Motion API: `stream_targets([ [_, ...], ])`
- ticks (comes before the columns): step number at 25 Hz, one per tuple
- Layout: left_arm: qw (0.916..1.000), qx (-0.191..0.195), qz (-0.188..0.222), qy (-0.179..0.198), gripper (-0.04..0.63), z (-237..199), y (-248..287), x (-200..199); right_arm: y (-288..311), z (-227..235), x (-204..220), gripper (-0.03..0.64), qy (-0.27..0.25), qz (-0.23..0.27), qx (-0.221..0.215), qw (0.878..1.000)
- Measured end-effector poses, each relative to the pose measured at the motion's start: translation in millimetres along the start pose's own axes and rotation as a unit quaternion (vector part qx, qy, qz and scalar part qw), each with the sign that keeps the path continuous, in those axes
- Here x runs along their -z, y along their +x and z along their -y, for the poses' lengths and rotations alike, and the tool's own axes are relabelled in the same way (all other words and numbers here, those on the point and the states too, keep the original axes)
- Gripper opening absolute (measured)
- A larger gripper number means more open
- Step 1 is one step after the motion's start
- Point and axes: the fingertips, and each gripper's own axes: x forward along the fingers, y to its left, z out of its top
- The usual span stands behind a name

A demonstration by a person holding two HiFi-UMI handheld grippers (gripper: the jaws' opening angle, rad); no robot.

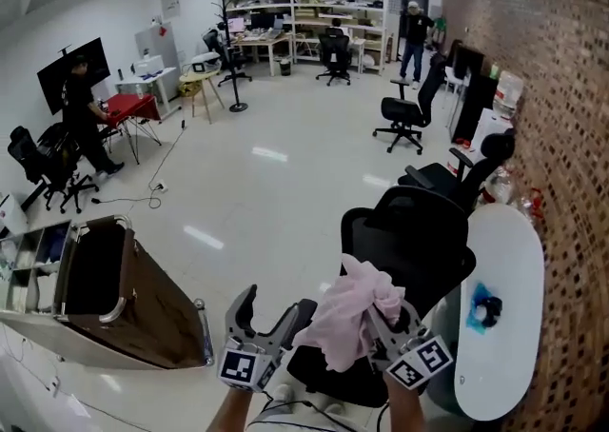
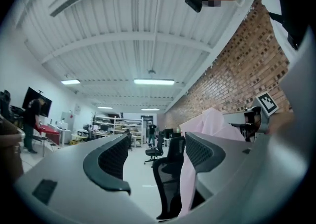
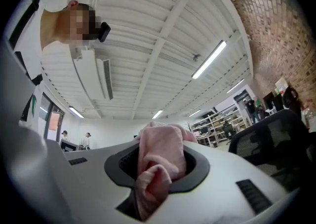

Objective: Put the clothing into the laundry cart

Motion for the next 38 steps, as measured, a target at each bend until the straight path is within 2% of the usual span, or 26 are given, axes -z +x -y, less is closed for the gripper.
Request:
stream_targets([
  [6, 0.9940, -0.107, -0.009, 0.022, 0.365, -63, -70, -22, 67, -71, 25, 0.129, 0.025, -0.014, -0.115, 0.993],
  [11, 0.9803, -0.195, -0.013, 0.029, 0.365, -129, -133, -29, 129, -135, 58, 0.129, 0.058, -0.031, -0.191, 0.979],
  [14, 0.9705, -0.235, -0.018, 0.050, 0.365, -173, -173, -24, 162, -177, 83, 0.129, 0.077, -0.045, -0.223, 0.971],
  [20, 0.9531, -0.292, -0.014, 0.078, 0.365, -241, -235, -39, 222, -257, 98, 0.129, 0.099, -0.041, -0.282, 0.954],
  [23, 0.9487, -0.308, -0.005, 0.072, 0.365, -273, -259, -48, 253, -295, 95, 0.129, 0.099, -0.023, -0.306, 0.947],
  [27, 0.9417, -0.325, 0.003, 0.087, 0.365, -316, -298, -53, 292, -355, 83, 0.129, 0.103, 0.007, -0.340, 0.935],
  [30, 0.9379, -0.336, 0.006, 0.084, 0.365, -333, -319, -59, 315, -397, 72, 0.129, 0.105, 0.025, -0.370, 0.923],
  [33, 0.9347, -0.349, 0.022, 0.061, 0.365, -342, -328, -79, 339, -435, 62, 0.129, 0.108, 0.040, -0.401, 0.909],
  [38, 0.9188, -0.388, 0.025, 0.065, 0.365, -364, -351, -85, 381, -488, 64, 0.129, 0.117, 0.043, -0.440, 0.889],
])
